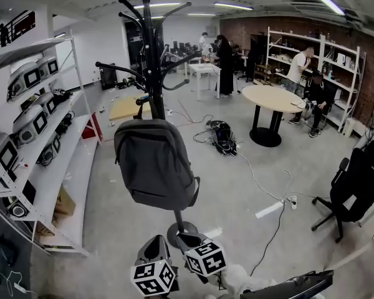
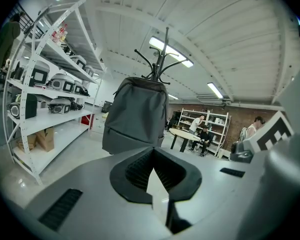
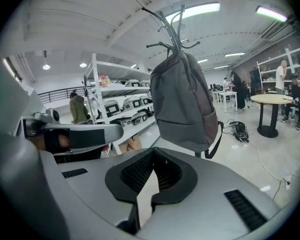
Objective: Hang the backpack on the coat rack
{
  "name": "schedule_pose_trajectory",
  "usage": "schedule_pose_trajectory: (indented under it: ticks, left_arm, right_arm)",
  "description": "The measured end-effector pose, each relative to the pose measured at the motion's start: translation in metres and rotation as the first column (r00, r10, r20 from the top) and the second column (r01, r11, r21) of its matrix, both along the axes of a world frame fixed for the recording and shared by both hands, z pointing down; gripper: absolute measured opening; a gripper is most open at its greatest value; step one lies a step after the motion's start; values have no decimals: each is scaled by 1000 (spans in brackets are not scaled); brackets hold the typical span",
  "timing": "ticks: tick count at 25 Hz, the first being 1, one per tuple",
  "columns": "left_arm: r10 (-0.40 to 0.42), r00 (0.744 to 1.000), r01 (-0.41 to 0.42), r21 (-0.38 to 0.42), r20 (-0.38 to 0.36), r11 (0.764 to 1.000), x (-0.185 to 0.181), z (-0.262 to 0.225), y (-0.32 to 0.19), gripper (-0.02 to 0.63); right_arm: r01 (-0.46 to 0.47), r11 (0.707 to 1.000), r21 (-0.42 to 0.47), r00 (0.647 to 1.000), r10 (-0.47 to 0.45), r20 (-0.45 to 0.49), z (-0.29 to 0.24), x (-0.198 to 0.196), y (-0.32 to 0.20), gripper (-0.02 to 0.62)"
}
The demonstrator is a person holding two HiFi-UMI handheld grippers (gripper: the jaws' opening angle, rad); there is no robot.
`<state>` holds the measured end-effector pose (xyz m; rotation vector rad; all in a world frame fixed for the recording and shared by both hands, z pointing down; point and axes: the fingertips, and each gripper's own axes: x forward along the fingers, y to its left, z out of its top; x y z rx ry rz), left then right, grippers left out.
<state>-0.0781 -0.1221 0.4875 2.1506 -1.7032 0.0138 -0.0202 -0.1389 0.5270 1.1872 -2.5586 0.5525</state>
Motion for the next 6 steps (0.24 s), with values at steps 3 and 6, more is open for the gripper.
schedule_pose_trajectory:
  ticks: [3, 6]
  left_arm:
    - [2, 1000, -2, -2, -1, 1000, 1, 1, 4, 3]
    - [2, 1000, -2, -5, -2, 1000, 2, 2, 7, 3]
  right_arm:
    - [0, 1000, -2, 1000, 0, -3, 0, 2, 3, 12]
    - [1, 1000, -3, 1000, -1, -8, 1, 4, 5, 12]
